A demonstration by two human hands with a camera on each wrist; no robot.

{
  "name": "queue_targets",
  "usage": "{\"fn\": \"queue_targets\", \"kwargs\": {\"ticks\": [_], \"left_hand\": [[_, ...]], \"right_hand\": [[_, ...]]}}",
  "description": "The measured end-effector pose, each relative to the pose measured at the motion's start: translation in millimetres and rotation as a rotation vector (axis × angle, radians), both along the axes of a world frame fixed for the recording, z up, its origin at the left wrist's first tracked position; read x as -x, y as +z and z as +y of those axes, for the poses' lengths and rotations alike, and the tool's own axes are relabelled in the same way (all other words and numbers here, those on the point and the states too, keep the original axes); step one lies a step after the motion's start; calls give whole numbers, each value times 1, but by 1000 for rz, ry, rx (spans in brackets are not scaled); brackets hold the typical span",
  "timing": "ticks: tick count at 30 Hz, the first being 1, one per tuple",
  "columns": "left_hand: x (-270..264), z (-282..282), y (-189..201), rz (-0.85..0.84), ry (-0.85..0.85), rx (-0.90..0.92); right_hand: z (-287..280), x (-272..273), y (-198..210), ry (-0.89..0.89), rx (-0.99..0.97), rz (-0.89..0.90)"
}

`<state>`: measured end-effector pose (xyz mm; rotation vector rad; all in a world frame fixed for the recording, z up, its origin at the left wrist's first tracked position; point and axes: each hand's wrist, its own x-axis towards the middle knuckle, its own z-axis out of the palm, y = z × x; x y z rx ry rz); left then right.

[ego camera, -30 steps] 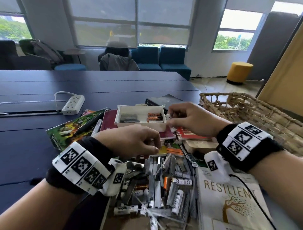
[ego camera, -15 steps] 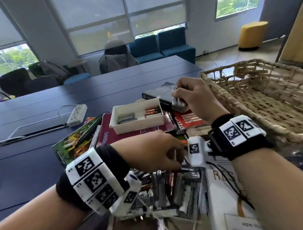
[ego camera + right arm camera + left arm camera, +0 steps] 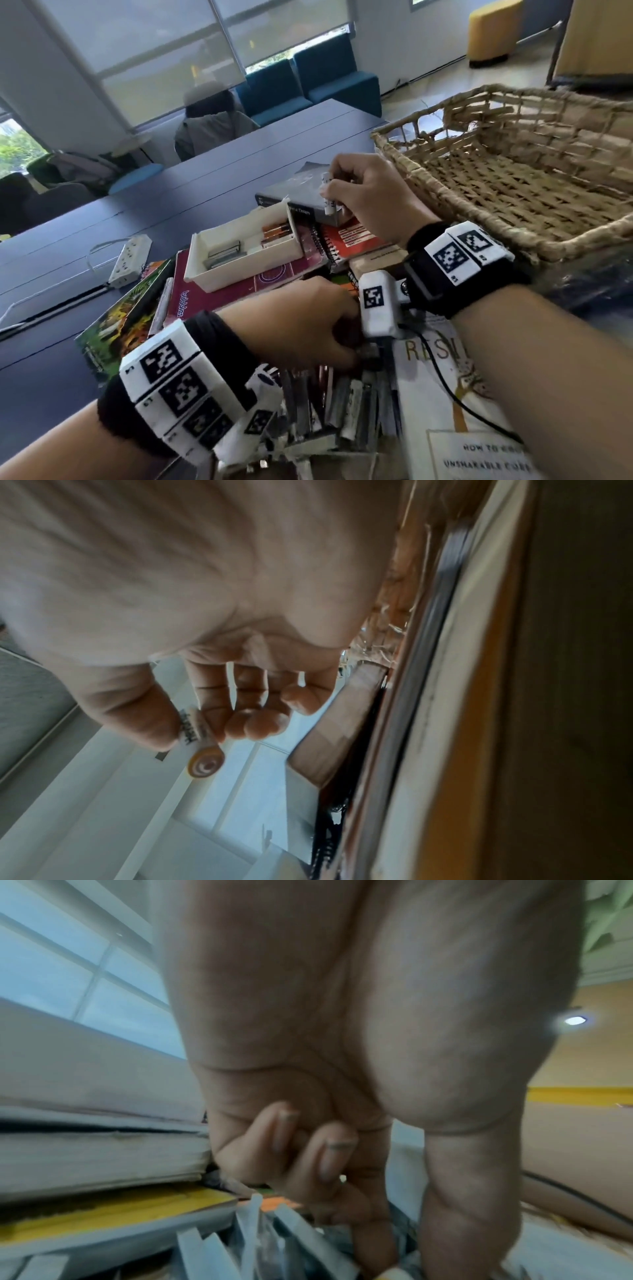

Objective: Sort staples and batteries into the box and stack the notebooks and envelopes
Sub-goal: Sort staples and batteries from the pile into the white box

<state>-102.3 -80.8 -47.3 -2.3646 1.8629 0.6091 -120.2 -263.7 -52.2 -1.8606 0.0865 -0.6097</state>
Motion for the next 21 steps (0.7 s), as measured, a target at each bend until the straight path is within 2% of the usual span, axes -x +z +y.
{"fn": "queue_targets", "kwargs": {"ticks": [5, 7, 9, 11, 13, 15, 17, 21], "left_hand": [[-17, 10, 16, 64, 126, 38], [-25, 19, 26, 246, 202, 88], [-34, 28, 34, 476, 266, 245], [-41, 38, 39, 575, 346, 495], [-49, 45, 39, 589, 427, 711], [-58, 51, 32, 535, 477, 865], [-67, 57, 23, 474, 520, 978], [-79, 65, 10, 486, 622, 1156]], "right_hand": [[0, 0, 1, -25, -24, -13], [0, 0, 1, -34, -20, -20], [-1, -2, 0, -46, -14, -40], [1, -3, 0, -46, -14, -52], [3, -4, 0, -35, -17, -55], [5, -3, 2, -31, -17, -57], [7, -2, 5, -30, -36, -62], [16, -4, 16, -11, -91, -84]]}}
